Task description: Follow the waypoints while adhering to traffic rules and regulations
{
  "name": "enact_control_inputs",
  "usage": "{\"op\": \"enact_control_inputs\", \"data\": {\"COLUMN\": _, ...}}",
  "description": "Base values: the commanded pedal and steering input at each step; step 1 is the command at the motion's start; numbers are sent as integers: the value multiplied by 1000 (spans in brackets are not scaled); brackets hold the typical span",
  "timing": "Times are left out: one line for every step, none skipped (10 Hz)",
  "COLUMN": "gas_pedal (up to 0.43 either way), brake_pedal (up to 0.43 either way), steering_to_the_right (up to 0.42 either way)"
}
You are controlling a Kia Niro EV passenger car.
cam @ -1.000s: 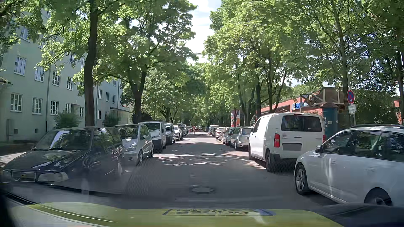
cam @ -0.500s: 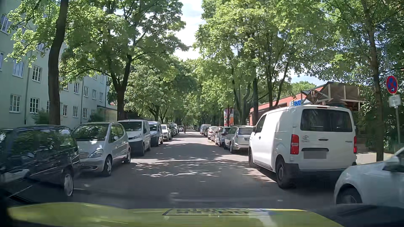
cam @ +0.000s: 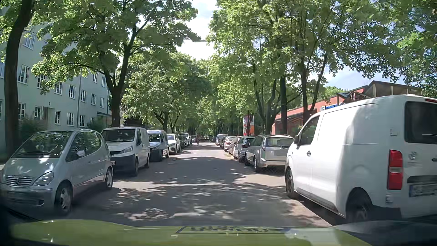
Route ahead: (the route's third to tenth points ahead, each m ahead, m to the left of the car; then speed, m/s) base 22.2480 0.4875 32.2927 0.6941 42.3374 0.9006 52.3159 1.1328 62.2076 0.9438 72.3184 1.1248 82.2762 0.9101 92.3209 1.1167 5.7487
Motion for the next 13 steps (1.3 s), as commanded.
{"op": "enact_control_inputs", "data": {"gas_pedal": 98, "brake_pedal": 0, "steering_to_the_right": -19}}
{"op": "enact_control_inputs", "data": {"gas_pedal": 98, "brake_pedal": 0, "steering_to_the_right": -24}}
{"op": "enact_control_inputs", "data": {"gas_pedal": 87, "brake_pedal": 0, "steering_to_the_right": -24}}
{"op": "enact_control_inputs", "data": {"gas_pedal": 79, "brake_pedal": 0, "steering_to_the_right": -24}}
{"op": "enact_control_inputs", "data": {"gas_pedal": 79, "brake_pedal": 0, "steering_to_the_right": -24}}
{"op": "enact_control_inputs", "data": {"gas_pedal": 67, "brake_pedal": 0, "steering_to_the_right": -24}}
{"op": "enact_control_inputs", "data": {"gas_pedal": 67, "brake_pedal": 0, "steering_to_the_right": -24}}
{"op": "enact_control_inputs", "data": {"gas_pedal": 59, "brake_pedal": 0, "steering_to_the_right": -24}}
{"op": "enact_control_inputs", "data": {"gas_pedal": 59, "brake_pedal": 0, "steering_to_the_right": -24}}
{"op": "enact_control_inputs", "data": {"gas_pedal": 59, "brake_pedal": 0, "steering_to_the_right": -24}}
{"op": "enact_control_inputs", "data": {"gas_pedal": 47, "brake_pedal": 0, "steering_to_the_right": -24}}
{"op": "enact_control_inputs", "data": {"gas_pedal": 47, "brake_pedal": 0, "steering_to_the_right": -24}}
{"op": "enact_control_inputs", "data": {"gas_pedal": 39, "brake_pedal": 0, "steering_to_the_right": -24}}
